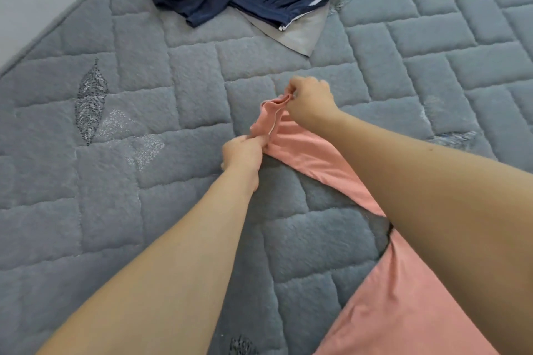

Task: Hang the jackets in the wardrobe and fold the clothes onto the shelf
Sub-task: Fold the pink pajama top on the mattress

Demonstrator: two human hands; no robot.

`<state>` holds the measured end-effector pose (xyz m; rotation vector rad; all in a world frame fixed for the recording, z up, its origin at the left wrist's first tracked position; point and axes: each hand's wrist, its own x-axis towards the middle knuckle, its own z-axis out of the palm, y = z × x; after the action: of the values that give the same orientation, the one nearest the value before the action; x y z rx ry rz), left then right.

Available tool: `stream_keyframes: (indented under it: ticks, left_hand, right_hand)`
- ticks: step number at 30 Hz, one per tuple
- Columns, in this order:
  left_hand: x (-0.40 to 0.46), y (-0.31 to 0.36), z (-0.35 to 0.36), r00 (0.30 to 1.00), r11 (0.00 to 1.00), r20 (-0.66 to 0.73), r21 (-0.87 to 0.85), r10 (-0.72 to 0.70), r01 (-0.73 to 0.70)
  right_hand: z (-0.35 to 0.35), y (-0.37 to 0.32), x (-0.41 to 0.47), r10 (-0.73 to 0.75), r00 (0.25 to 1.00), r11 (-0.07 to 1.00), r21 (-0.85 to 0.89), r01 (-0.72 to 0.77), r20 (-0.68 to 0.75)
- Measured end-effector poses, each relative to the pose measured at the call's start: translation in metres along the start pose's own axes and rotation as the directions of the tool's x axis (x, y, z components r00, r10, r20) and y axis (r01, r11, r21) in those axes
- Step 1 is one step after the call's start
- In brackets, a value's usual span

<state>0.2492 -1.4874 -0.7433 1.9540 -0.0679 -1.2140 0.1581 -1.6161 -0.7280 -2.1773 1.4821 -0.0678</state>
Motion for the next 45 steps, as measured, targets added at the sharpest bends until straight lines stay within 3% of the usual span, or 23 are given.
stream_keyframes:
  ticks: [2, 5, 8, 12, 16, 23, 29, 33, 37, 39, 42, 45]
  left_hand:
    - [-0.027, -0.01, 0.022, 0.975, 0.959, 0.054, 0.179, 0.214, -0.22]
    - [-0.074, -0.023, 0.062, 0.863, 0.7, 0.141, 0.528, 0.485, -0.48]
    - [-0.123, -0.042, 0.113, 0.744, 0.529, 0.297, 0.55, 0.599, -0.646]
    - [-0.195, -0.083, 0.184, 0.611, 0.284, 0.484, 0.589, 0.627, -0.757]
    - [-0.272, -0.133, 0.252, 0.456, -0.019, 0.667, 0.575, 0.589, -0.818]
    - [-0.368, -0.229, 0.35, 0.329, -0.262, 0.83, 0.475, 0.451, -0.84]
    - [-0.418, -0.307, 0.393, 0.247, -0.385, 0.907, 0.374, 0.34, -0.844]
    - [-0.424, -0.335, 0.399, 0.188, -0.451, 0.913, 0.347, 0.361, -0.822]
    - [-0.416, -0.344, 0.397, 0.273, -0.413, 0.917, 0.378, 0.292, -0.829]
    - [-0.412, -0.344, 0.392, 0.251, -0.404, 0.934, 0.338, 0.254, -0.85]
    - [-0.407, -0.337, 0.382, 0.203, -0.377, 0.956, 0.271, 0.211, -0.886]
    - [-0.4, -0.319, 0.371, 0.242, -0.319, 0.916, 0.345, 0.321, -0.883]
  right_hand:
    - [-0.021, 0.033, -0.016, 0.083, 0.997, 0.991, 0.104, -0.083, 0.001]
    - [-0.058, 0.091, -0.054, 0.258, 0.966, 0.914, 0.324, -0.244, -0.001]
    - [-0.092, 0.156, -0.101, 0.421, 0.904, 0.752, 0.529, -0.394, 0.074]
    - [-0.132, 0.241, -0.177, 0.605, 0.791, 0.519, 0.707, -0.48, 0.093]
    - [-0.151, 0.325, -0.263, 0.623, 0.78, 0.557, 0.662, -0.502, 0.067]
    - [-0.152, 0.467, -0.399, 0.792, 0.61, 0.441, 0.694, -0.568, -0.004]
    - [-0.121, 0.538, -0.492, 0.856, 0.517, 0.353, 0.719, -0.599, 0.011]
    - [-0.108, 0.561, -0.515, 0.844, 0.536, 0.398, 0.671, -0.625, -0.003]
    - [-0.105, 0.564, -0.517, 0.781, 0.623, 0.478, 0.68, -0.556, -0.041]
    - [-0.105, 0.561, -0.515, 0.763, 0.641, 0.505, 0.695, -0.511, -0.083]
    - [-0.103, 0.561, -0.514, 0.772, 0.63, 0.475, 0.737, -0.482, -0.085]
    - [-0.1, 0.562, -0.519, 0.799, 0.602, 0.392, 0.763, -0.514, -0.005]
